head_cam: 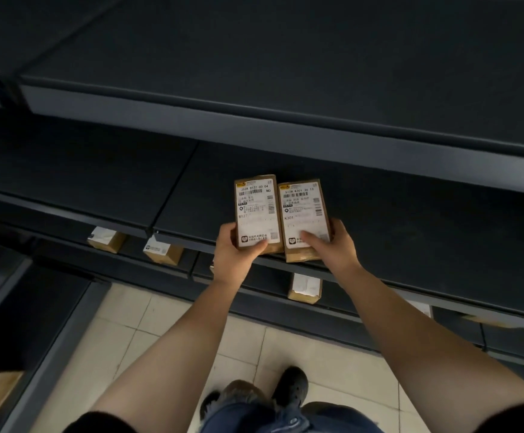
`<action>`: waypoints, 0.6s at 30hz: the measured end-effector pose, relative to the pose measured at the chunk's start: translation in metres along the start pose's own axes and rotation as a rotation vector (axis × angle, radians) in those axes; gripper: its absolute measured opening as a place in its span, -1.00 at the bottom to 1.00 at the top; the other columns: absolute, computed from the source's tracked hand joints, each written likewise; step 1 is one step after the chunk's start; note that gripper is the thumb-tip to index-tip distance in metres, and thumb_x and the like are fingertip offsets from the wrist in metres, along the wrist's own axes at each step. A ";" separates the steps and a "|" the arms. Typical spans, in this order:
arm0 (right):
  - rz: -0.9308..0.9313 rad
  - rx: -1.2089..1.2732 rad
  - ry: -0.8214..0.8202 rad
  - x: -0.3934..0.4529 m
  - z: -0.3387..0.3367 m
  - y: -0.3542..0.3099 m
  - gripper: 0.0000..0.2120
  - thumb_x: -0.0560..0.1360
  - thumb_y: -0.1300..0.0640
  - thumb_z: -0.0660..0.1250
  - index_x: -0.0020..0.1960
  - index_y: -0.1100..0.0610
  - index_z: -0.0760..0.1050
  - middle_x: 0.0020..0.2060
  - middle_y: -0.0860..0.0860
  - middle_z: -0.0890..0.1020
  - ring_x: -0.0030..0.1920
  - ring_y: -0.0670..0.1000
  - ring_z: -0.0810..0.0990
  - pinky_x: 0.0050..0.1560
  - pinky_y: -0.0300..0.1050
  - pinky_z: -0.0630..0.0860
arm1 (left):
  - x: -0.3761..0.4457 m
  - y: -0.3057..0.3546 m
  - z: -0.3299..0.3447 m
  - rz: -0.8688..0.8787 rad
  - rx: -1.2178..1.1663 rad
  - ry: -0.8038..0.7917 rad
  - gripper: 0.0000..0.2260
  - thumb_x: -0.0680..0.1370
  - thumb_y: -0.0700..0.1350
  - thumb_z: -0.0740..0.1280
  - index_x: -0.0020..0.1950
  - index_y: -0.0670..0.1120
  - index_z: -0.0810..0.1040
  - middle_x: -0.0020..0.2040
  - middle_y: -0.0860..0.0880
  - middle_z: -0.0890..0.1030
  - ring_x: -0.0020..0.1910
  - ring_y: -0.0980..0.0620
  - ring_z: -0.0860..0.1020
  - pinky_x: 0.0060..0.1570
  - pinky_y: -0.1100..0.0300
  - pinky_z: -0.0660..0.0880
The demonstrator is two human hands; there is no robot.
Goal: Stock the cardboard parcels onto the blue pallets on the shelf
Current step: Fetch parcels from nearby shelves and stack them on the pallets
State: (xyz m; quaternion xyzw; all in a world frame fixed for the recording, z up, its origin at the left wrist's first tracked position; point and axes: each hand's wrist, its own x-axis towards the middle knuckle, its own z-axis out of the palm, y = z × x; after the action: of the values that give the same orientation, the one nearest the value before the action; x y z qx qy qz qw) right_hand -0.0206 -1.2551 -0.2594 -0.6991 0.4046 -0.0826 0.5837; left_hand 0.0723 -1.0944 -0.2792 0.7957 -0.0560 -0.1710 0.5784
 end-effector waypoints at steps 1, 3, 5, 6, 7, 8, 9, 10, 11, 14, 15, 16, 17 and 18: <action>-0.017 0.013 -0.014 -0.003 0.005 -0.004 -0.42 0.39 0.09 0.48 0.33 0.11 0.33 0.12 -0.02 0.57 0.05 -0.06 0.55 -0.07 -0.26 0.48 | -0.002 0.000 -0.007 -0.009 -0.040 0.011 -0.54 0.35 -0.21 0.52 0.12 -0.02 0.37 0.03 0.05 0.56 0.06 0.10 0.53 -0.02 0.33 0.53; -0.047 0.027 -0.045 -0.009 0.019 -0.013 -0.45 0.40 0.10 0.48 0.31 0.10 0.36 0.08 -0.04 0.58 0.02 -0.08 0.55 -0.15 -0.35 0.46 | -0.006 0.000 -0.027 -0.021 -0.101 0.031 -0.55 0.37 -0.25 0.50 0.13 -0.02 0.37 -0.02 0.14 0.53 0.02 0.13 0.52 -0.12 0.43 0.51; -0.074 0.053 -0.088 -0.018 0.039 -0.023 -0.50 0.40 0.12 0.47 0.29 0.10 0.40 0.08 -0.03 0.59 0.03 -0.07 0.57 -0.15 -0.37 0.46 | -0.010 -0.001 -0.054 -0.018 -0.158 0.048 -0.55 0.37 -0.26 0.49 0.13 -0.01 0.36 0.01 0.15 0.52 0.05 0.12 0.51 -0.09 0.39 0.52; -0.079 0.074 -0.114 -0.023 0.050 -0.028 -0.51 0.40 0.14 0.47 0.28 0.10 0.41 0.08 -0.02 0.60 0.05 -0.06 0.57 -0.11 -0.35 0.48 | -0.011 -0.002 -0.069 -0.010 -0.182 0.057 -0.54 0.37 -0.26 0.49 0.14 -0.01 0.36 0.04 0.12 0.53 0.09 0.10 0.52 -0.04 0.31 0.54; -0.081 0.098 -0.141 -0.028 0.063 -0.033 -0.52 0.40 0.15 0.47 0.27 0.09 0.41 0.09 -0.01 0.60 0.07 -0.05 0.58 -0.07 -0.31 0.50 | -0.014 -0.003 -0.086 -0.003 -0.193 0.065 -0.54 0.37 -0.25 0.49 0.15 -0.01 0.36 0.07 0.10 0.53 0.12 0.08 0.52 0.01 0.21 0.55; -0.083 0.116 -0.168 -0.034 0.077 -0.039 -0.55 0.40 0.15 0.47 0.25 0.05 0.42 0.11 0.00 0.60 0.09 -0.04 0.58 0.00 -0.25 0.52 | -0.017 -0.003 -0.103 0.000 -0.201 0.080 -0.53 0.37 -0.24 0.49 0.16 -0.01 0.35 0.09 0.07 0.54 0.13 0.07 0.53 0.04 0.12 0.55; -0.091 0.124 -0.197 -0.040 0.090 -0.044 -0.58 0.41 0.15 0.47 0.21 0.01 0.43 0.12 0.00 0.60 0.11 -0.03 0.58 0.06 -0.19 0.52 | -0.020 -0.004 -0.119 -0.002 -0.198 0.103 -0.52 0.38 -0.24 0.49 0.17 -0.01 0.35 0.11 0.05 0.54 0.14 0.06 0.53 0.06 0.08 0.55; -0.099 0.124 -0.228 -0.047 0.105 -0.049 -0.61 0.41 0.15 0.46 0.17 -0.05 0.43 0.12 0.00 0.60 0.13 -0.03 0.57 0.11 -0.15 0.51 | -0.025 -0.004 -0.137 -0.004 -0.194 0.136 -0.51 0.37 -0.23 0.50 0.18 0.00 0.34 0.14 0.01 0.53 0.14 0.05 0.53 0.07 0.08 0.54; -0.106 0.130 -0.263 -0.055 0.121 -0.056 -0.63 0.42 0.16 0.44 0.16 -0.07 0.42 0.12 0.00 0.59 0.13 -0.02 0.57 0.14 -0.13 0.50 | -0.030 -0.005 -0.155 -0.007 -0.183 0.171 -0.49 0.36 -0.21 0.51 0.19 0.02 0.33 0.16 -0.01 0.52 0.14 0.05 0.52 0.08 0.09 0.54; -0.094 0.200 -0.382 -0.080 0.166 -0.075 -0.60 0.47 0.25 0.36 0.26 -0.01 0.41 0.13 -0.01 0.57 0.15 0.00 0.55 0.09 -0.18 0.50 | -0.046 -0.007 -0.209 0.011 -0.156 0.276 -0.44 0.33 -0.15 0.54 0.21 0.05 0.32 0.17 -0.01 0.51 0.14 0.03 0.52 0.08 0.09 0.53; -0.094 0.221 -0.432 -0.089 0.181 -0.081 -0.59 0.48 0.28 0.33 0.28 0.01 0.40 0.12 -0.01 0.57 0.15 -0.01 0.55 0.06 -0.23 0.50 | -0.052 -0.008 -0.226 0.015 -0.149 0.312 -0.44 0.34 -0.16 0.53 0.21 0.05 0.33 0.18 -0.01 0.50 0.13 0.04 0.53 0.05 0.13 0.53; -0.107 0.229 -0.483 -0.098 0.195 -0.086 -0.59 0.49 0.30 0.31 0.29 0.02 0.40 0.12 -0.02 0.58 0.16 -0.03 0.55 0.04 -0.26 0.49 | -0.058 -0.008 -0.244 0.017 -0.147 0.346 -0.46 0.36 -0.17 0.52 0.22 0.05 0.33 0.19 0.00 0.50 0.10 0.06 0.53 0.01 0.18 0.52; -0.124 0.226 -0.526 -0.106 0.210 -0.091 -0.59 0.49 0.30 0.30 0.29 0.02 0.40 0.12 -0.03 0.58 0.15 -0.06 0.55 0.02 -0.29 0.49 | -0.065 -0.008 -0.261 0.014 -0.150 0.379 -0.46 0.37 -0.17 0.51 0.24 0.04 0.34 0.18 0.01 0.50 0.07 0.09 0.54 -0.03 0.21 0.52; -0.135 0.222 -0.560 -0.115 0.223 -0.097 -0.58 0.50 0.31 0.30 0.30 0.02 0.39 0.13 -0.03 0.58 0.12 -0.09 0.56 -0.02 -0.32 0.51 | -0.071 -0.009 -0.276 0.009 -0.158 0.414 -0.46 0.37 -0.17 0.50 0.25 0.04 0.35 0.17 0.02 0.50 0.04 0.11 0.54 -0.06 0.22 0.52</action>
State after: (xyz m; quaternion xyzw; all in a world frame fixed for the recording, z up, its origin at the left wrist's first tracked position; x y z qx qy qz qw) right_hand 0.0803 -1.0126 -0.2012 -0.6521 0.1694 0.0309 0.7383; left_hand 0.0981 -0.8220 -0.1973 0.7658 0.0741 -0.0053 0.6387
